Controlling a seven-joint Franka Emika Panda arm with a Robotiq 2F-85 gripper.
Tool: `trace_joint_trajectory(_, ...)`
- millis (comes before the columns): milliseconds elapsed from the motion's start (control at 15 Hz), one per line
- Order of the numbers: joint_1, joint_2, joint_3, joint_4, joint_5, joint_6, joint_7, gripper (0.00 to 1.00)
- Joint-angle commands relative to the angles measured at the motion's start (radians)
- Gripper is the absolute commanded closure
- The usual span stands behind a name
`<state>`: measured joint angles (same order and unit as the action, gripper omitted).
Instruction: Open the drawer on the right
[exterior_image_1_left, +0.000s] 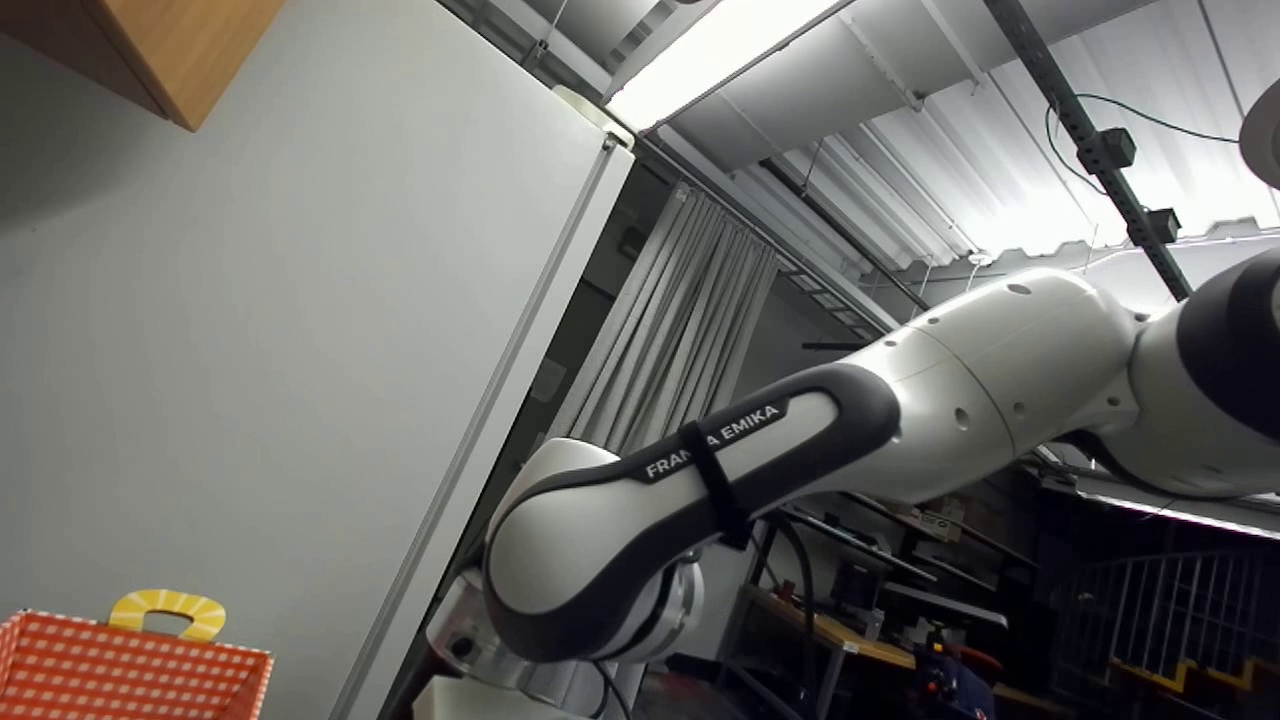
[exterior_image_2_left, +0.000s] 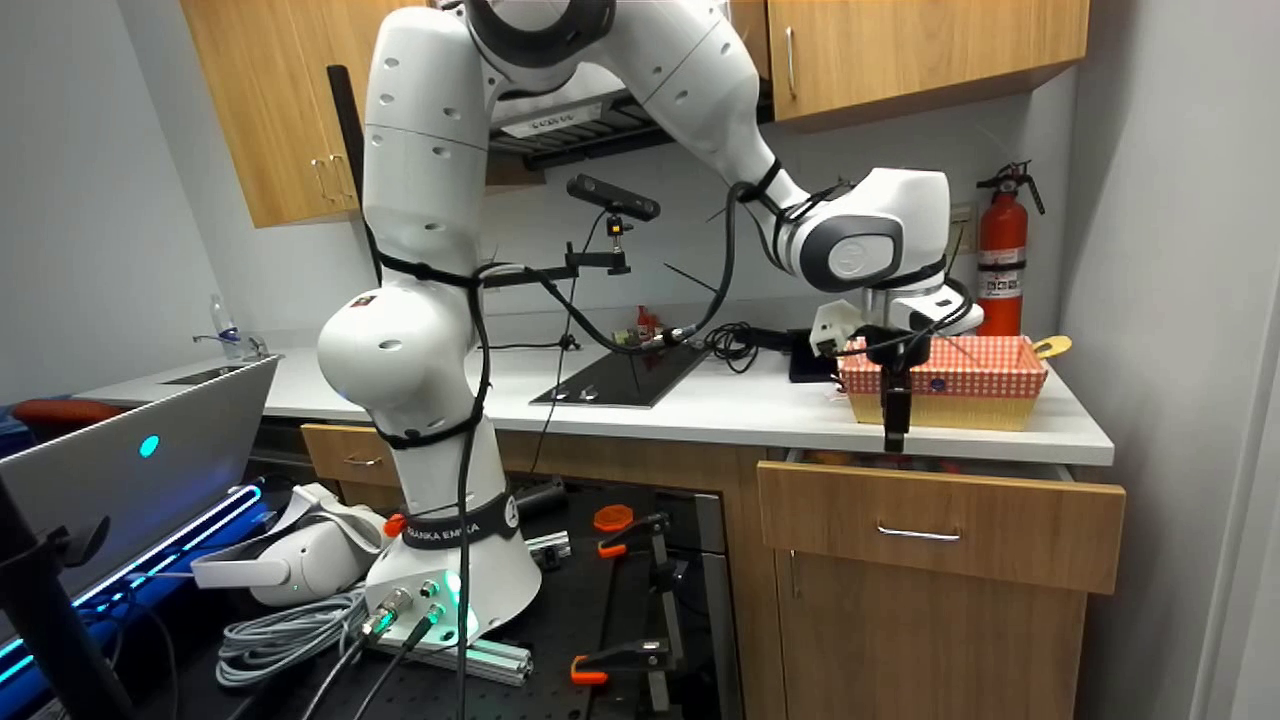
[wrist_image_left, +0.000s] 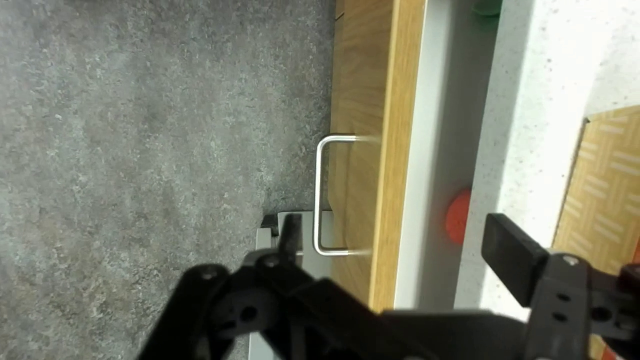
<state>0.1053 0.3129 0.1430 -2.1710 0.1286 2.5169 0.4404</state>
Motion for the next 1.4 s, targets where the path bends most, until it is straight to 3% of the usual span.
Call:
trace_joint_trajectory(0,-0.007,0.046,0.008,0.040,0.121,0.042,-0.085,0.39)
trace_joint_trajectory(533,-0.021,0.086,0.034,0.059,0.296,0.075,-0.191,0.99)
trace_joint_trajectory(1333,-0.024,0.168,0.045,0.086,0.336,0.087,-0.224,1.00)
